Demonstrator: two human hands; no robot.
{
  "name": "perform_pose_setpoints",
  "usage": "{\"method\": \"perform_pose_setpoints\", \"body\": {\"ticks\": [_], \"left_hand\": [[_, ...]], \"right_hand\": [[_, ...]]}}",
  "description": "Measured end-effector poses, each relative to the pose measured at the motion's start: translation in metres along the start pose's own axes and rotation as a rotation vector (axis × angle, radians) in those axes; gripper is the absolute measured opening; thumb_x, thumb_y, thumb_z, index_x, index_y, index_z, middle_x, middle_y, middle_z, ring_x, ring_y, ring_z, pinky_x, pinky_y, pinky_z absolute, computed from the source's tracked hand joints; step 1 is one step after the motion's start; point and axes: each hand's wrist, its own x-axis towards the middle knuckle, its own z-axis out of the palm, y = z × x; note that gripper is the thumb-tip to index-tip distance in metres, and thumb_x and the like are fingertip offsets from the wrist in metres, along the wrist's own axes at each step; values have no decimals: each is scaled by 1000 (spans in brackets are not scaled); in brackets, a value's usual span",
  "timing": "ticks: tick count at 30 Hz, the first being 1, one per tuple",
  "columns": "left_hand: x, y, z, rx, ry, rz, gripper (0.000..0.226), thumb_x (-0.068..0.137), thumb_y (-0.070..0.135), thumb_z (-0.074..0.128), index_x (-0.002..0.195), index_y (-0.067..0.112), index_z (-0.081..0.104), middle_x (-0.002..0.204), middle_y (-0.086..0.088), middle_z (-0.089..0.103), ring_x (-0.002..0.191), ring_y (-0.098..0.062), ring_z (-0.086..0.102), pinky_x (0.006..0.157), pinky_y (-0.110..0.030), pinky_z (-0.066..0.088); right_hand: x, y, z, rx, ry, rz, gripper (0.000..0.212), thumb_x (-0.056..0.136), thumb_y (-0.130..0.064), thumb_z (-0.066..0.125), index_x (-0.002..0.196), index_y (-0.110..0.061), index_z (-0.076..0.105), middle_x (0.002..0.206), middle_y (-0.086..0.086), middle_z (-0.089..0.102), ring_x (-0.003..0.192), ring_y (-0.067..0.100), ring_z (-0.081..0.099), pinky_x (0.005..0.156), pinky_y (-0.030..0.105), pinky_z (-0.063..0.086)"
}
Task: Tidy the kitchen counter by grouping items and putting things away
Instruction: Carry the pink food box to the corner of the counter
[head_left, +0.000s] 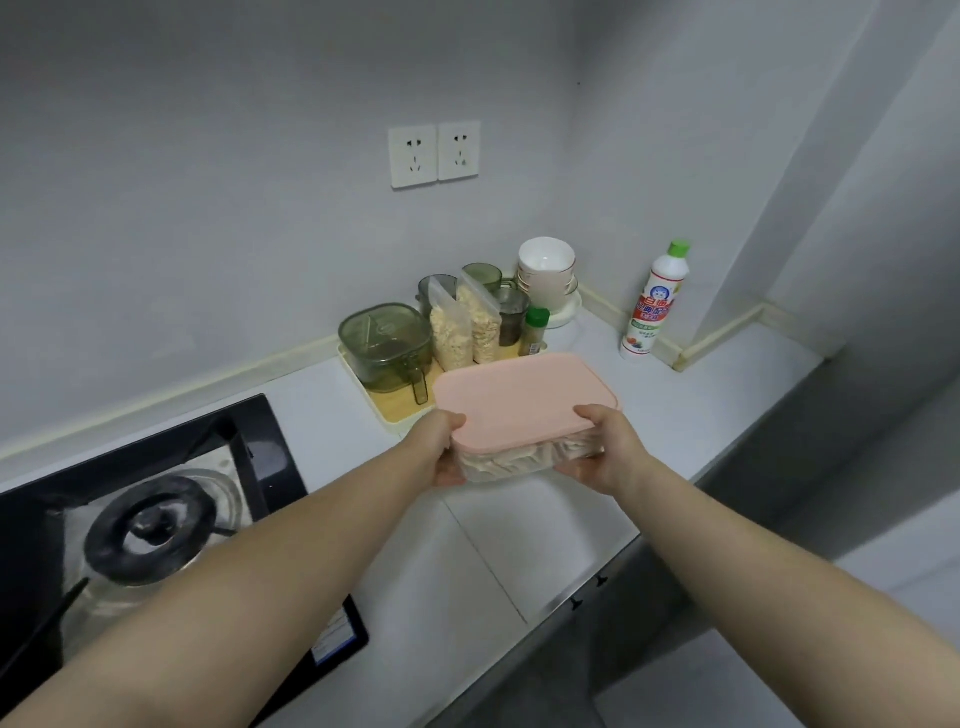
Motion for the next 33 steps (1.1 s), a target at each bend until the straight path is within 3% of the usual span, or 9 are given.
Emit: {"method": "perform_pose_setpoints", "body": {"ticks": [3,8,11,15,22,26,28,29,33], "left_hand": [[15,3,27,-15,-3,-14,36,96,23,46,130,10,41,92,-14,55,74,-27,56,77,-42,48],[38,4,56,-57,-15,-49,37,97,20,44,132,9,40,106,-14,54,78,-27,56,74,-41,47],[56,3,66,-91,0,-84,39,97,17,46,134,6,39,114,-16,52,104,-34,56,87,-47,48],[73,2,72,-76,7,-104,38,98,14,44,134,3,39,114,-16,51,105,-34,53,83,-46,46],[103,13,90,76,94,-76,28,96,15,47,121,1,46,104,-17,54,85,-30,55,74,-39,52],[118,20,104,219,155,-82,13,97,7,40,104,-1,47,80,-17,50,62,-30,53,65,-39,51],[125,25,108,266,166,-59,20,95,4,39,112,1,49,87,-21,54,60,-31,53,67,-41,53],[128,26,109,295,172,-39,24,95,4,38,117,1,50,98,-23,56,60,-31,53,68,-42,54],[140,33,116,408,181,14,35,96,5,36,128,3,49,123,-22,54,69,-31,56,67,-41,55]], "right_hand": [[22,-18,-19,19,-28,27,38,85,-13,58,122,-12,49,104,12,55,88,32,59,62,48,50],[52,-33,-34,-37,32,49,40,88,-20,60,125,-13,45,115,10,50,111,34,54,89,57,48],[69,-42,-38,-70,87,61,46,89,-22,60,131,-15,41,120,10,47,116,35,50,90,58,48],[84,-49,-37,-104,124,81,54,89,-23,61,137,-14,38,135,8,43,123,33,46,88,54,48],[108,-56,-47,-143,203,70,58,88,-23,62,139,-9,38,138,9,46,124,28,46,97,41,38],[116,-60,-55,-254,253,42,52,90,-20,60,135,0,43,111,10,56,98,28,55,87,37,41],[121,-62,-59,-306,285,43,45,90,-22,58,129,-2,48,83,5,48,70,20,47,74,34,42],[122,-62,-61,-324,295,44,40,90,-22,55,125,-3,50,79,5,46,69,20,45,74,34,42],[126,-64,-70,-357,359,47,40,96,-32,39,126,-7,48,107,9,53,99,29,51,94,40,43]]}}
